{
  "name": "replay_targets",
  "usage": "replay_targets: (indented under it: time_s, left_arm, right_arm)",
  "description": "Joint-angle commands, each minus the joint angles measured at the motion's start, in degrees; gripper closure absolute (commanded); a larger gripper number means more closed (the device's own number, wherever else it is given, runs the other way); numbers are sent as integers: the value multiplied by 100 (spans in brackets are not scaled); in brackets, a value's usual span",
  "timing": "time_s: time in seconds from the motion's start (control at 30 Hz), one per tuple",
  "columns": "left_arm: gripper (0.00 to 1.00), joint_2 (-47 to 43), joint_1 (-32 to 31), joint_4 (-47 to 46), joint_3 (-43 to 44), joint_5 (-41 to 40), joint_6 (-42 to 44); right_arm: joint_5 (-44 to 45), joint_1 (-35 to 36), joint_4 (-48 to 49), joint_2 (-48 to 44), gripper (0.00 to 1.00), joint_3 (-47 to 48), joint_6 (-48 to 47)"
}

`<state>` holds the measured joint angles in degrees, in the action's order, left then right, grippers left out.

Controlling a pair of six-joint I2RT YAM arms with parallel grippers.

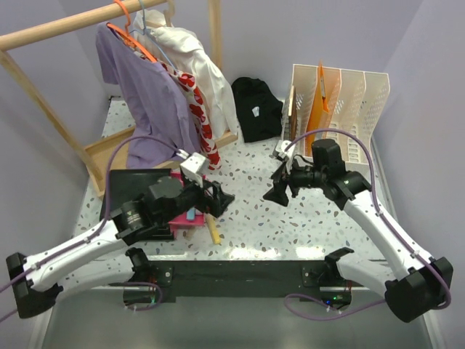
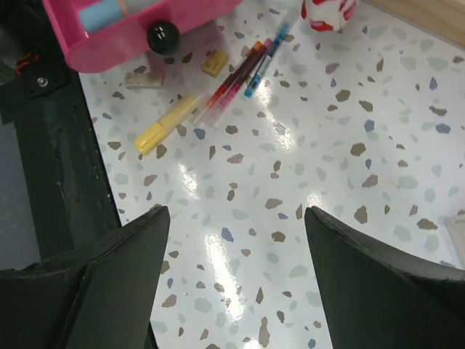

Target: Organize the desk

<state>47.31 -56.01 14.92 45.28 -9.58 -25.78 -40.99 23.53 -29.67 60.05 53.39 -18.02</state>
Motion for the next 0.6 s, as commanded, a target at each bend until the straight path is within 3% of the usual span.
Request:
replay_targets:
  time_s: [0.0, 0.1, 0.33, 0.37, 0.43, 0.57]
  left_arm:
    - [5, 743, -1113, 142, 631, -535, -805]
    - [5, 1341, -1605, 362, 860, -965, -1323]
    - [8, 2808, -2186, 1678, 1439, -2397, -3519]
    - [9, 3115, -2273, 1803, 1510, -2643, -3713]
    - [22, 3450, -2327, 2249, 1737, -2829, -4284]
    - [26, 4380, -2327, 2717, 2037, -3092, -4874]
  right_arm:
    - [-286, -541, 884, -213, 20, -408, 431]
    - [-243, -770, 928, -310, 20, -496, 466]
    - [-84, -1122, 928, -459, 20, -540, 580]
    - [-67, -1131, 928, -477, 20, -540, 580]
    - [-23, -1166, 928, -477, 20, -531, 598]
    - [30, -1193, 911, -459, 19, -513, 598]
